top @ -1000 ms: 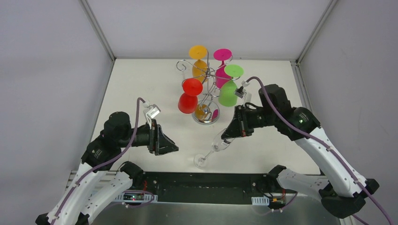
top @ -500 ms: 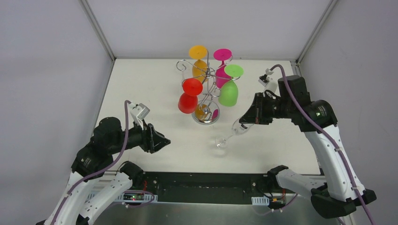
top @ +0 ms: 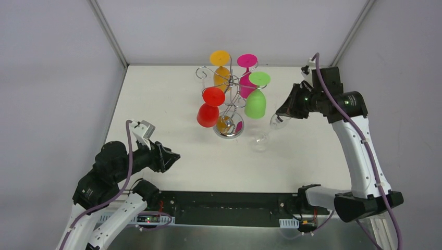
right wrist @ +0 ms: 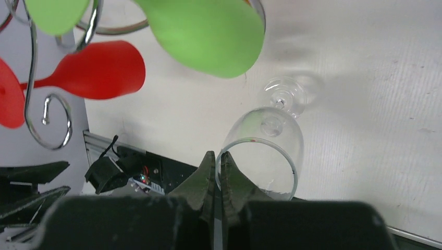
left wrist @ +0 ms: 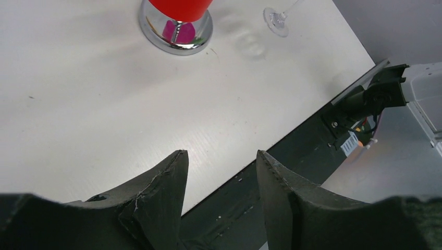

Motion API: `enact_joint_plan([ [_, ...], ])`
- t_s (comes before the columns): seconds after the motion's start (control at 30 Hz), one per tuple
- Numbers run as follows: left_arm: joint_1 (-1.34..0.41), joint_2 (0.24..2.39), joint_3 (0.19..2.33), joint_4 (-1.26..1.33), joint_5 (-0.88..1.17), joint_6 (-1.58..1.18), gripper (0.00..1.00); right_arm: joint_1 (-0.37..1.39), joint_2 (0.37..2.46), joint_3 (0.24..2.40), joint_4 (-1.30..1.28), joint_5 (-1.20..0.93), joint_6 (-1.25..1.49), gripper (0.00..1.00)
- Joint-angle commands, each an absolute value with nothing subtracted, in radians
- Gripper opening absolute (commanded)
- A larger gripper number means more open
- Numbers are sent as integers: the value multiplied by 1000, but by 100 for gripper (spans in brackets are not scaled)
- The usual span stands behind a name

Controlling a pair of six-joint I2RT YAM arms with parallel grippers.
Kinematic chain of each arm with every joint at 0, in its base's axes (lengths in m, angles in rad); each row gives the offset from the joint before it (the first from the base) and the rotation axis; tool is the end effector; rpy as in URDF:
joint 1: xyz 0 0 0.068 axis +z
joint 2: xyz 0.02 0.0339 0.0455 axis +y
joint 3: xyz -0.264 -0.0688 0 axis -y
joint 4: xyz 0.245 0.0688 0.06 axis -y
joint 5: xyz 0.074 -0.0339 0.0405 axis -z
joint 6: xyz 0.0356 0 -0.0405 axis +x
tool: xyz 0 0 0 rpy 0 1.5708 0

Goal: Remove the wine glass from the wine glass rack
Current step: Place the wine glass at the center of the board.

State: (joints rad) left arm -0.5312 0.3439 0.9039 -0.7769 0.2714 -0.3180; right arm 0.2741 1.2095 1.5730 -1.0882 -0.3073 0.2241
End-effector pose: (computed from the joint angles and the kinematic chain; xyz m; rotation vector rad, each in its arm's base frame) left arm 0.0408 -0.0350 0.3602 0.3987 1.8179 -0.8426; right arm 0.2042 0.0686 0.4321 -0.2201 2.3195 0.6068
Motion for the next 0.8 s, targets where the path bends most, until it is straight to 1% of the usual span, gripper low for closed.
enact_joint_plan([
  [0.0, -539, 320, 898, -776, 211, -281, 52, 247, 1268, 1663, -1002, -206, 259, 0],
  [0.47, -540, 221, 805, -739, 69, -301, 52, 128, 1565, 1911, -961, 22, 221, 0],
  [0.63, -539, 199, 781, -730, 34, -290, 52, 76, 1666, 1992, -941, 50, 219, 0],
  [0.77, -539, 190, 777, -730, 26, -288, 52, 41, 1726, 2017, -899, 80, 221, 0],
])
